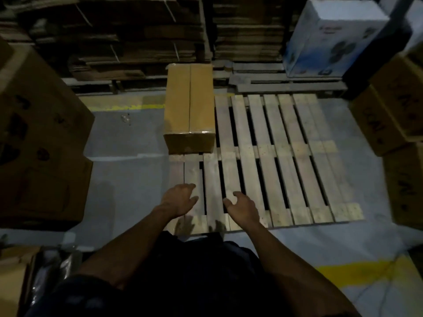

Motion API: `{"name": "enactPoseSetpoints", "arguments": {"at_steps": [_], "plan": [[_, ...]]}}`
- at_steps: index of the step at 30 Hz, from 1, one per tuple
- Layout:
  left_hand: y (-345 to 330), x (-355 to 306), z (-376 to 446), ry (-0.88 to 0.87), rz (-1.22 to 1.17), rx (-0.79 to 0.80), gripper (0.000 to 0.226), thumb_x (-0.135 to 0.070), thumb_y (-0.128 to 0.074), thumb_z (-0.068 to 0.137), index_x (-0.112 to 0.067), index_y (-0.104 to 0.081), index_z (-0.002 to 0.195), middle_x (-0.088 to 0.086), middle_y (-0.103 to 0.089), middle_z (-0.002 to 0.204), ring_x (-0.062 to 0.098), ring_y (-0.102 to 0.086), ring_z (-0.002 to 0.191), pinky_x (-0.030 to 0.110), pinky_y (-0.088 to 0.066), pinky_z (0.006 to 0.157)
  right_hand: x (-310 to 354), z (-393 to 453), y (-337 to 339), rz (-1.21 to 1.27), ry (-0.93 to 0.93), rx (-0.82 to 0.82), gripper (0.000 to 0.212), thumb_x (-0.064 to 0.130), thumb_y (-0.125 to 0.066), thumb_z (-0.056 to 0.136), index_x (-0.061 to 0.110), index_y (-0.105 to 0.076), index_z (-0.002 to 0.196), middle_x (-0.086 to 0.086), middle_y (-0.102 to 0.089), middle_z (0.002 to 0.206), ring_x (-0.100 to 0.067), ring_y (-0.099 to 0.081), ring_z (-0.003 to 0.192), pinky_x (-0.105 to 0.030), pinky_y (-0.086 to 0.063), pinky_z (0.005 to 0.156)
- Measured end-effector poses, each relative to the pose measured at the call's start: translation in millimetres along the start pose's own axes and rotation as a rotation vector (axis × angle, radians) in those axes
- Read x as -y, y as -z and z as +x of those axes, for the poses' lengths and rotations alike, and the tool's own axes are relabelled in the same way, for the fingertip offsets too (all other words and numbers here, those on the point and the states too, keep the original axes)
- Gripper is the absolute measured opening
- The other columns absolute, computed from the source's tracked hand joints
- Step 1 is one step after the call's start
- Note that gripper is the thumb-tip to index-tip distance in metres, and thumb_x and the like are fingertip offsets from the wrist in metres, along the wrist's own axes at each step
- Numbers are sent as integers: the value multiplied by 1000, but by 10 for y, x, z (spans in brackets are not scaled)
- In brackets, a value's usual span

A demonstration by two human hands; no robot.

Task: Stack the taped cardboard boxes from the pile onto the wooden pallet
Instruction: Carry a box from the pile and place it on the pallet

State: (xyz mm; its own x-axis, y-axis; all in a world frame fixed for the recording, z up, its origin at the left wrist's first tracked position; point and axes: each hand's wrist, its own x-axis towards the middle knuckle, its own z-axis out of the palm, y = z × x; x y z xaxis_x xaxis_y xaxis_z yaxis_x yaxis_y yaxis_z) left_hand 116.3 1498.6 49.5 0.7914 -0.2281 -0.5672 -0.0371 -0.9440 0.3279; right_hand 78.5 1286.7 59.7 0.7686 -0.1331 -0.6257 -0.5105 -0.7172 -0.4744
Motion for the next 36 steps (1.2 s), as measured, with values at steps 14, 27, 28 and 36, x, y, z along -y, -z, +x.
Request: {"name": "enactPoseSetpoints", "arguments": {"at_steps": [14, 27, 28, 36], "plan": [[-170, -911, -324, -464, 236, 143, 52, -37, -45, 102, -4, -44, 143, 16, -48, 145, 31, -46, 130, 39, -40, 105, -854, -1320, -116, 180, -320, -307, 62, 49, -54, 96, 16, -44, 147, -8, -49, 147, -30, -45, 134, -38, -40, 106], [-1072, -3138, -196, -677, 359, 182, 69, -51, -36, 90, -7, -45, 143, 13, -53, 142, 28, -50, 129, 34, -41, 105, -2829, -1724, 799, 369, -520, -551, 65, 51, -53, 97, 17, -39, 151, -8, -43, 152, -30, -38, 139, -41, -38, 109], [-1202, -3385, -154, -677, 384, 184, 63, -48, -41, 95, -8, -45, 144, 13, -53, 142, 28, -50, 129, 34, -41, 104, -3076, -1752, 925, 368, -528, -555, 65, 51, -52, 97, 17, -39, 151, -7, -44, 152, -30, -39, 139, -41, -38, 109], [-1751, -5244, -60, -670, 414, 212, 56, -45, -44, 96, -9, -48, 139, 14, -54, 139, 30, -52, 127, 36, -43, 101, -4586, -2072, 2076, 350, -617, -553, 65, 52, -50, 97, 17, -39, 151, -6, -43, 153, -29, -39, 140, -40, -39, 109]]}}
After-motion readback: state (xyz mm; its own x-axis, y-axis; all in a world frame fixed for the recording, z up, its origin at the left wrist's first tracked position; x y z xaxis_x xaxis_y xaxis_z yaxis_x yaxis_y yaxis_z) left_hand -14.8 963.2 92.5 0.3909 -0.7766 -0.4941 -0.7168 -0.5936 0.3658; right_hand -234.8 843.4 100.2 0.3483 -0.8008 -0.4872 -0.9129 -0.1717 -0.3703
